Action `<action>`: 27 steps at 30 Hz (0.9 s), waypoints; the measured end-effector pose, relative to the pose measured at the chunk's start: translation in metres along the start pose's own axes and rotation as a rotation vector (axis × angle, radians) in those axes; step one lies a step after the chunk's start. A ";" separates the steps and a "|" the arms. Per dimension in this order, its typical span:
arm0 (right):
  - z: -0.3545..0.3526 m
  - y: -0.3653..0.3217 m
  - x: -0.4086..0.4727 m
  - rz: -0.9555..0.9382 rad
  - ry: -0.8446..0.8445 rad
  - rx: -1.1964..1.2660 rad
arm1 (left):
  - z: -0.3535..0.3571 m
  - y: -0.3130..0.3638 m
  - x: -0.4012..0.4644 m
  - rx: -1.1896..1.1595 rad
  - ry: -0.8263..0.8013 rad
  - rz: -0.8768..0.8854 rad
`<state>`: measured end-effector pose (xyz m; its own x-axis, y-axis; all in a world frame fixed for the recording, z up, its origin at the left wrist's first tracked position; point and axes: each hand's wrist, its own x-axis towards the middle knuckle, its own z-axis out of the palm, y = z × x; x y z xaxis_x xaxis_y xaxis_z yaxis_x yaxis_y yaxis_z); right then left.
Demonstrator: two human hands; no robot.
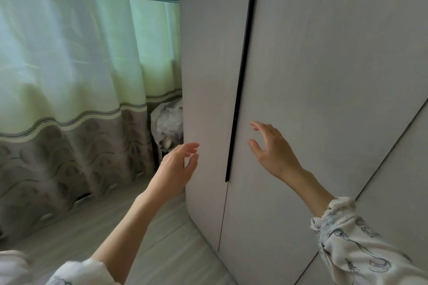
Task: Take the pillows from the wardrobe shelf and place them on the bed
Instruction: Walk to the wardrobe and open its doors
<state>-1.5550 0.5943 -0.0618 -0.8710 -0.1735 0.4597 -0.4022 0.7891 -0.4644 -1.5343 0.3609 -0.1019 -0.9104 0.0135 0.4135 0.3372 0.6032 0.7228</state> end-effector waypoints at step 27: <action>0.045 0.064 0.160 0.069 0.350 -1.227 | 0.105 -0.009 0.262 -0.539 -0.365 0.240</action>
<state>-1.7332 0.5909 -0.0517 -0.6838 -0.0947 0.7235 0.3262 0.8472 0.4193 -1.8009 0.4426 -0.0583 -0.7860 0.4217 0.4521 0.5255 0.0704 0.8479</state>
